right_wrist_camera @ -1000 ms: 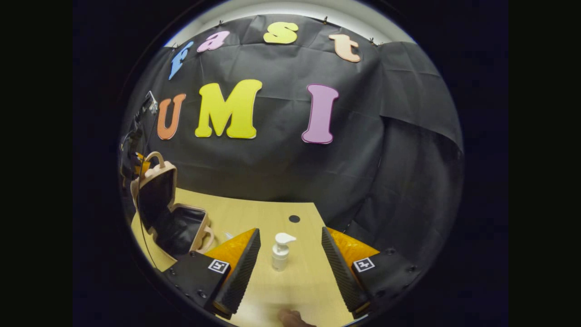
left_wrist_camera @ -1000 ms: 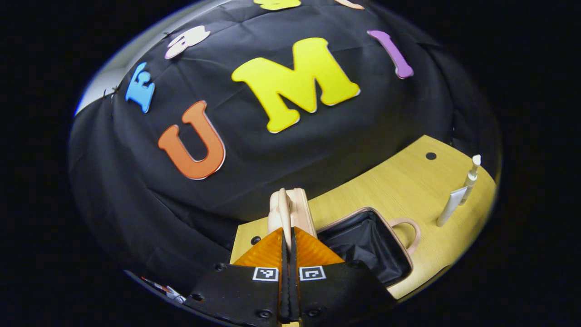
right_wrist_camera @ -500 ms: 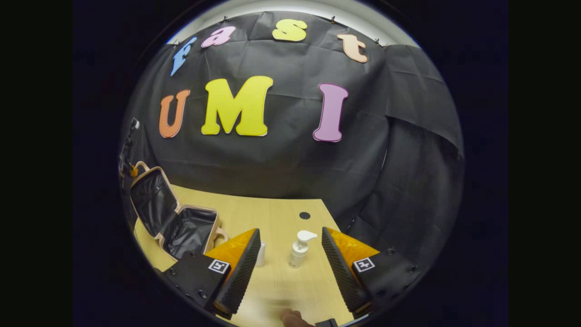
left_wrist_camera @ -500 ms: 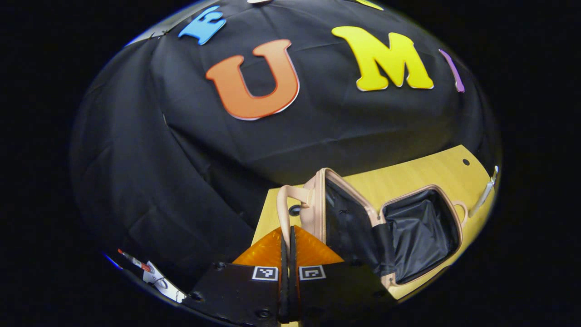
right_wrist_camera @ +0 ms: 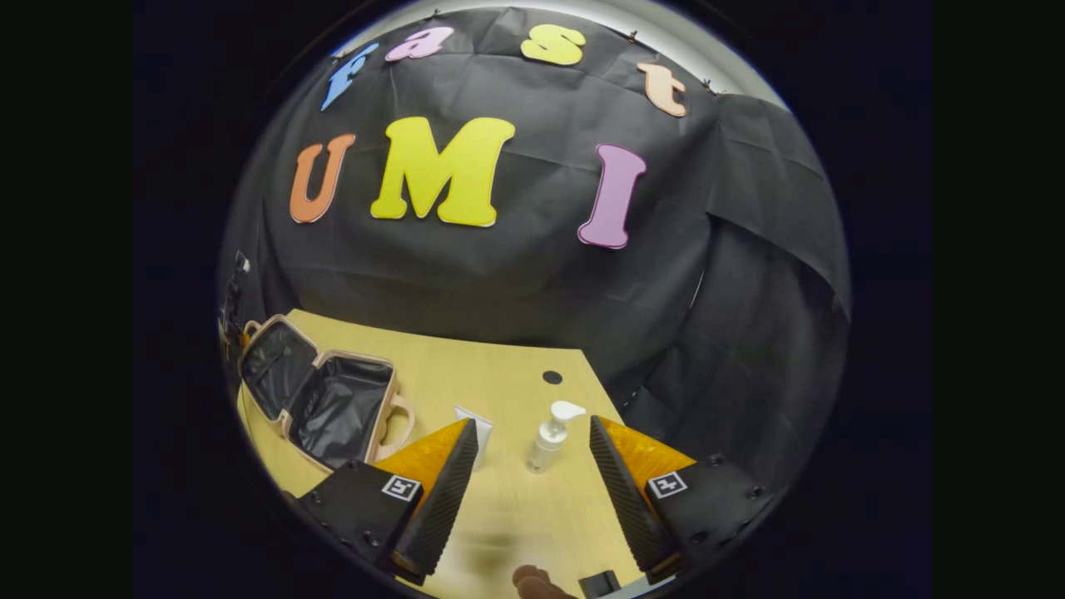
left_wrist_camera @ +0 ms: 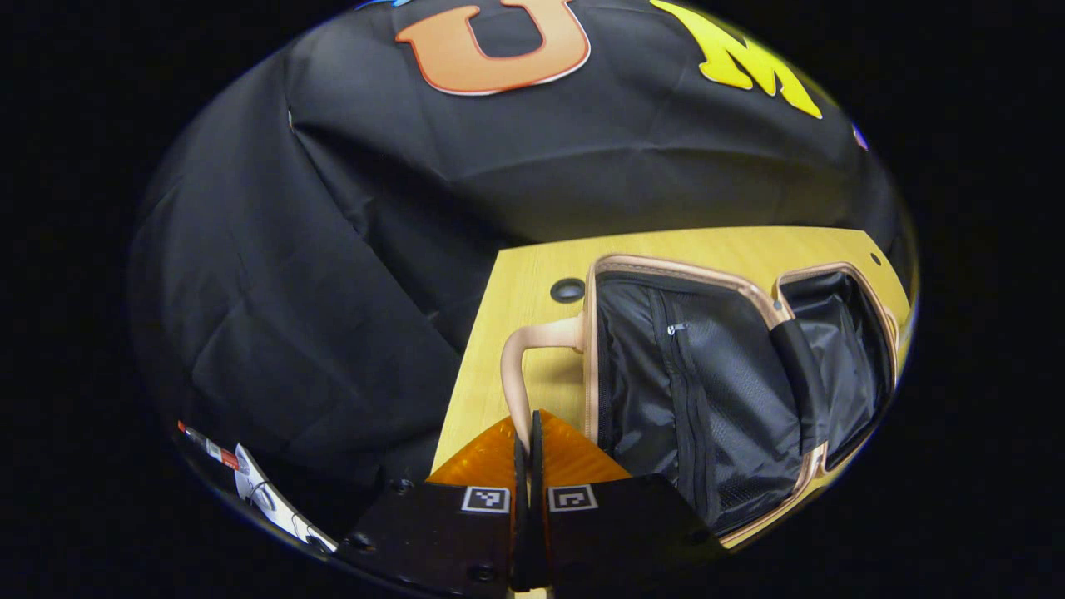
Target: First open the suitcase, pack the skin care products into it, and then close the suitcase.
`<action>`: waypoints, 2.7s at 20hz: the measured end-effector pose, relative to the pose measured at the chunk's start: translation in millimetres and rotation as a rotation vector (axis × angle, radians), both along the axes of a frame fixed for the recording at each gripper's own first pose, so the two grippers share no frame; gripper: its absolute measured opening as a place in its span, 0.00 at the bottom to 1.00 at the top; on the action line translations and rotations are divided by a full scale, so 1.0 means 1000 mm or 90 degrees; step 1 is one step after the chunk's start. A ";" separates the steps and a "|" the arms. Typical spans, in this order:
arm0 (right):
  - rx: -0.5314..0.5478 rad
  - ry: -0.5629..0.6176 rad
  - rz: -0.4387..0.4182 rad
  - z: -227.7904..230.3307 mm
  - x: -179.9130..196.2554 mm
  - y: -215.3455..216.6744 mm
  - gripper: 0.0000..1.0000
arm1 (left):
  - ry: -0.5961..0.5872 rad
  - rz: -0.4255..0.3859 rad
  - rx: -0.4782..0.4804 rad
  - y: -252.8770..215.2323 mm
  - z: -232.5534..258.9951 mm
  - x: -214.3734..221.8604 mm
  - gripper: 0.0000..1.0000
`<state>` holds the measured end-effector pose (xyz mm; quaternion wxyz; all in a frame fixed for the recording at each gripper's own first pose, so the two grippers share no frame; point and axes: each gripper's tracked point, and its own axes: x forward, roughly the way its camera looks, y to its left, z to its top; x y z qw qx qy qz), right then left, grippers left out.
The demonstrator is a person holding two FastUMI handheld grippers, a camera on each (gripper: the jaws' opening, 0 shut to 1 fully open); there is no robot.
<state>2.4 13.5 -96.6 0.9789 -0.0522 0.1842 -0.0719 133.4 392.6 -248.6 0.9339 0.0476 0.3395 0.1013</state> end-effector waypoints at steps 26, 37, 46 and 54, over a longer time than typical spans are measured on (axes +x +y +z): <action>0.004 -0.014 0.105 -0.019 -0.031 -0.044 0.80 | 0.001 0.100 -0.095 -0.079 0.010 -0.062 0.83; -0.014 -0.022 0.239 -0.033 -0.024 -0.075 0.80 | -0.009 -0.050 -0.196 -0.347 0.038 -0.064 0.83; 0.003 0.003 0.236 -0.050 -0.012 -0.131 0.80 | 0.017 -0.222 -0.232 -0.529 0.032 -0.062 0.84; -0.024 0.047 0.233 -0.080 -0.015 -0.185 0.81 | 0.022 -0.326 -0.216 -0.638 0.007 -0.032 0.87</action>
